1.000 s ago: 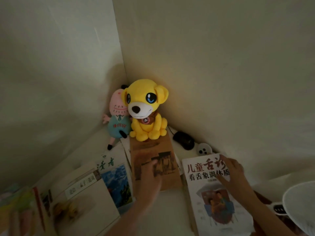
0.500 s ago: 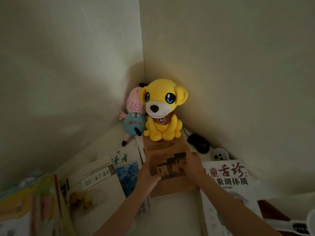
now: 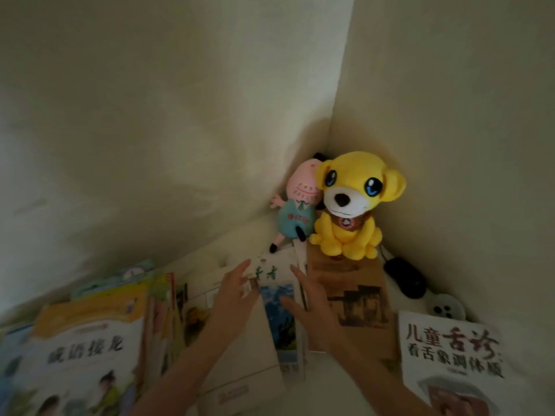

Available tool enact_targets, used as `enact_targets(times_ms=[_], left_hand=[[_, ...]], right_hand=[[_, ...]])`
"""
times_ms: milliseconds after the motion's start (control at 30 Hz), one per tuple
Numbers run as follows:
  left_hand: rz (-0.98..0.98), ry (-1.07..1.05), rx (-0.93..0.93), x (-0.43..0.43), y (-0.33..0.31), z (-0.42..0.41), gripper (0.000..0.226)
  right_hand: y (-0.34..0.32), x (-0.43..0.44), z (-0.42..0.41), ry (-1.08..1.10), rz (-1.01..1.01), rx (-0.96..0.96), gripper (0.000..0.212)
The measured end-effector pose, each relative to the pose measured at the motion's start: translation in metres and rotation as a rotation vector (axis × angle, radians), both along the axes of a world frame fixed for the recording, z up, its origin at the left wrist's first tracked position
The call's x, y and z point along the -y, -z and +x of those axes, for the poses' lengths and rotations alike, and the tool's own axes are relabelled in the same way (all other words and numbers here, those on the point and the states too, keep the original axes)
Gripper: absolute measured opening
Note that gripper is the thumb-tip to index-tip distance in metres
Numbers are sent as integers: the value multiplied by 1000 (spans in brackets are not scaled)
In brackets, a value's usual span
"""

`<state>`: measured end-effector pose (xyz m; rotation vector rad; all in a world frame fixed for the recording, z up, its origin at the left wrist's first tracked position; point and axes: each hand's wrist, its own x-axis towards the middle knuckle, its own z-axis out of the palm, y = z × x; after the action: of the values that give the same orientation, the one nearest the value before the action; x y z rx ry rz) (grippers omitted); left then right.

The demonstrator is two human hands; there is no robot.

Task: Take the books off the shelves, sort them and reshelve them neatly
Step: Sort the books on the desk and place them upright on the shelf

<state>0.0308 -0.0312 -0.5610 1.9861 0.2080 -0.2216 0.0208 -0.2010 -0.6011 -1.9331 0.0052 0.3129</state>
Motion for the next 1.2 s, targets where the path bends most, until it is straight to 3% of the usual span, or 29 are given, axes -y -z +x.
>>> enact_targets(times_ms=[67, 133, 200, 300, 400, 467, 533, 600, 667, 833, 967, 1033, 1167, 1200], left_hand=[[85, -21, 63, -38, -16, -12, 52], [269, -86, 116, -77, -33, -27, 53], [386, -182, 196, -109, -51, -47, 51], [518, -227, 418, -140, -77, -75, 51], [383, -211, 510, -161, -98, -91, 39], [634, -257, 535, -178, -96, -97, 38], [832, -391, 351, -198, -80, -107, 61], [719, -568, -10, -217, -59, -117, 81], [535, -565, -279, -234, -42, -130, 98], [591, -388, -202, -244, -45, -131, 78], [475, -340, -45, -241, -60, -124, 79], [317, -378, 13, -241, -58, -125, 84], [128, -488, -230, -253, -38, -135, 101], [73, -486, -273, -250, -37, -137, 85]], right_hand=[[-16, -27, -4, -92, 133, -77, 62], [-36, -58, -9, -203, 299, -228, 74], [-47, -92, -18, -330, 342, -343, 84], [-52, -141, -30, -480, 189, -318, 68], [-63, -178, -41, -572, 140, -375, 117], [-66, -196, -47, -543, -99, -225, 132], [-61, -207, -54, -449, -183, -95, 141], [-53, -213, -62, -456, -113, -12, 134], [-54, -216, -70, -521, -89, 33, 126], [-60, -219, -69, -523, -58, 43, 112], [-60, -207, -68, -502, 58, -27, 104], [-58, -197, -70, -474, 152, -69, 102], [-60, -188, -79, -360, 293, -336, 92], [-59, -189, -80, -381, 260, -377, 93]])
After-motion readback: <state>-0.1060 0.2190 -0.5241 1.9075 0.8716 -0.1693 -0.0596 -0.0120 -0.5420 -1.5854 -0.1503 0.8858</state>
